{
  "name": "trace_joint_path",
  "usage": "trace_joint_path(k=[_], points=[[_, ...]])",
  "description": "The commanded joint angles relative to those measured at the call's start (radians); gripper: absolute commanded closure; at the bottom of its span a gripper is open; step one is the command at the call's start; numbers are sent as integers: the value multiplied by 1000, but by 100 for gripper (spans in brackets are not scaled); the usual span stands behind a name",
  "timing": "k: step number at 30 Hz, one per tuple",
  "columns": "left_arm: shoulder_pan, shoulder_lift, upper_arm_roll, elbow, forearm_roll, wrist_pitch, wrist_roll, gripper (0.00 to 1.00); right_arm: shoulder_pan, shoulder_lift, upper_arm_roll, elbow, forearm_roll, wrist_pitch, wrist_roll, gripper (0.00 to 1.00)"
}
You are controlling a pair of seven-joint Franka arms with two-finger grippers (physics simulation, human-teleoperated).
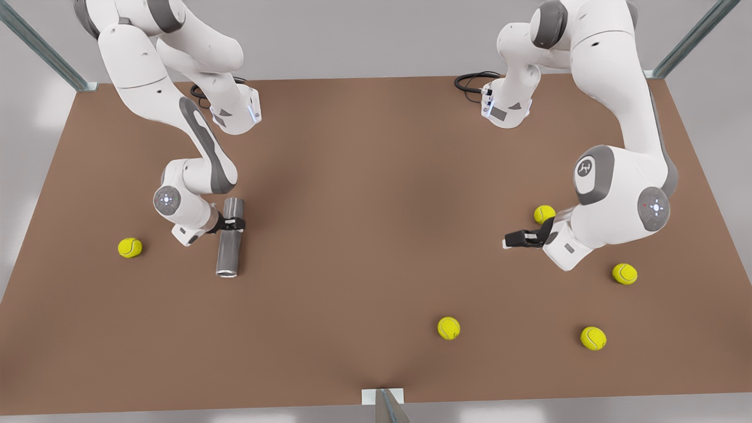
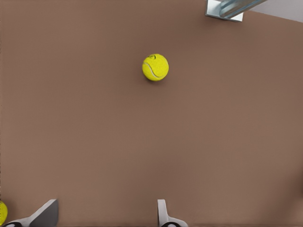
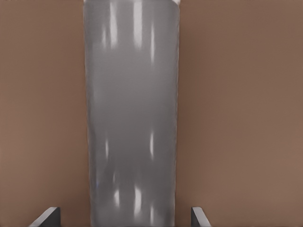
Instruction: Put the tennis tube upright
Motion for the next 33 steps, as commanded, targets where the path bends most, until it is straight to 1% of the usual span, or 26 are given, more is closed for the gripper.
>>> trace_joint_path(k=[1,17,18,19,21,24,33], points=[[0,0,0,-1,17,0,0,1,0,8,0,0,0,5,0,0],[0,0,-2,-8,33,-14,-3,1,-2,66,0,-29,0,86,0,0],[2,0,-2,-8,33,-14,-1,1,0,68,0,-31,0,91,0,2],[2,0,-2,-8,33,-14,-1,1,0,72,0,-31,0,91,0,6],[2,2,-2,-8,33,-14,-1,1,-2,72,0,-31,-2,92,0,24],[-3,2,-2,-8,31,-12,-1,1,-2,69,0,-29,-2,92,-3,32],[-2,2,-3,-6,33,-15,0,1,0,72,-2,-29,-2,91,-4,33]])
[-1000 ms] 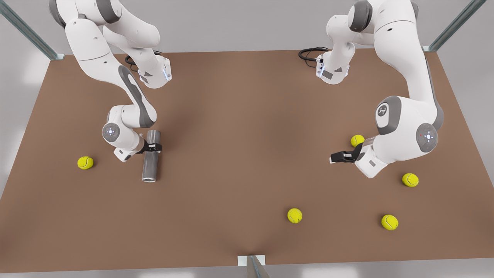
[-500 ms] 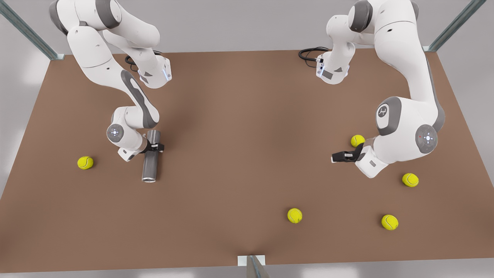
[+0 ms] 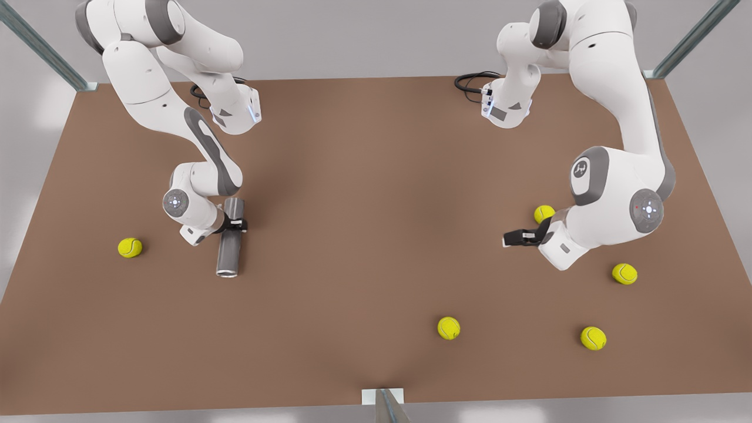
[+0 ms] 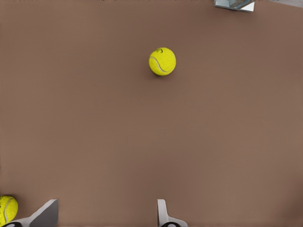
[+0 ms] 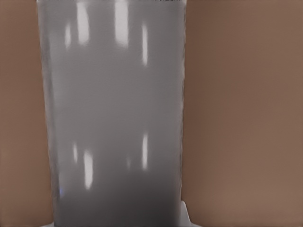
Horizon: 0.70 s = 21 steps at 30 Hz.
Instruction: Put the tennis tube upright
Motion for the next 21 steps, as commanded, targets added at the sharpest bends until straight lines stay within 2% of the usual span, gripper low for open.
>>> trace_joint_path(k=[1,8,14,15,21], points=[[0,0,0,0,0,2,0,1,0,-1,0,0,-2,0,2,33],[-2,-15,-3,-2,2,-8,0,1,-11,-32,0,3,-9,-13,-8,32],[-5,-14,-5,-3,2,-14,-2,1,2,-155,3,24,-13,-142,-11,32],[-6,-12,-5,-3,2,-11,-2,1,5,-155,38,43,-14,-146,-11,32],[-5,-9,-5,-2,0,-6,-2,1,287,-100,55,238,-13,-184,-18,32]])
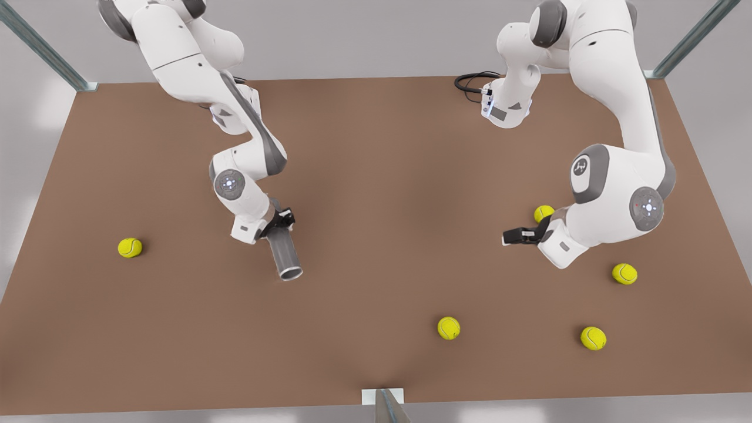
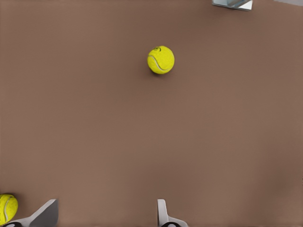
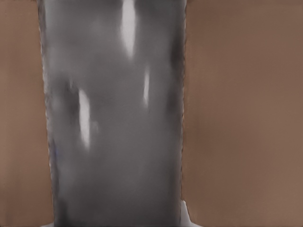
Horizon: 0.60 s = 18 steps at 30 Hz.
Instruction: Put the tennis tube upright
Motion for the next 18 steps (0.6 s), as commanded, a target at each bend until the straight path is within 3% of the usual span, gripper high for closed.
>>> trace_joint_path(k=[1,9,15,18], points=[[-1,0,-1,0,-2,-1,-4,1,28,6,-3,13,-3,-2,1,32],[1,6,-3,-17,-48,3,-9,1,368,347,-87,451,-211,-55,-120,31],[2,-2,-3,-17,-47,-7,-9,1,497,444,-78,551,-535,7,-362,31],[1,-3,-3,-11,-48,-1,-12,1,507,451,-73,540,-547,54,-522,31]])
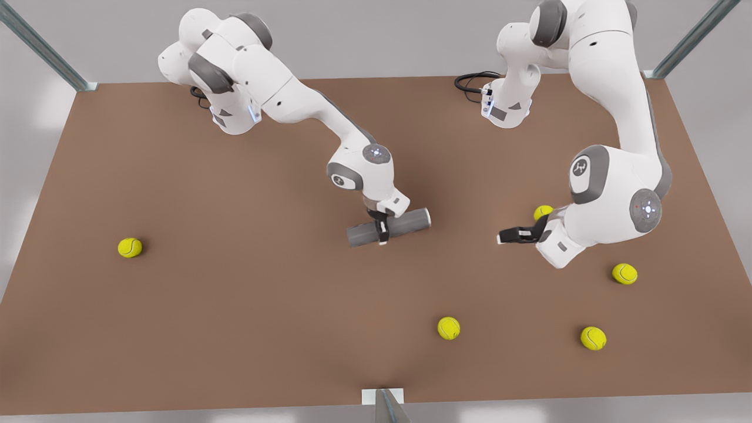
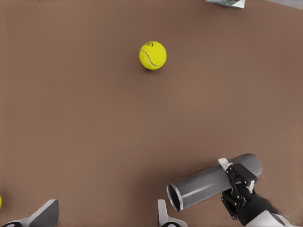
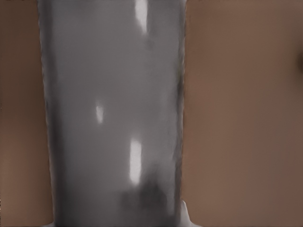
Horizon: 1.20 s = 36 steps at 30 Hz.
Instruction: Put the tennis tube upright
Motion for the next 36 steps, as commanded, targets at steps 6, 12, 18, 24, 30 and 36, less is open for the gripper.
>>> trace_joint_path(k=[6,12,18,24,30,36], points=[[-2,24,-9,1,-43,23,-10,1,27,58,-2,22,9,8,18,27],[-3,21,-8,-2,-43,31,-7,1,24,46,-2,29,15,3,21,0],[1,-50,-9,-104,-92,49,-44,1,-146,-376,29,-104,255,-172,32,0],[3,-460,-172,-833,-539,615,-189,1,-554,-514,28,23,483,-508,222,0],[72,-329,-169,-869,-740,569,307,1,-749,-617,-98,51,469,-805,409,0],[104,-214,-173,-875,-922,583,447,1,-778,-606,-143,48,479,-861,394,0]])
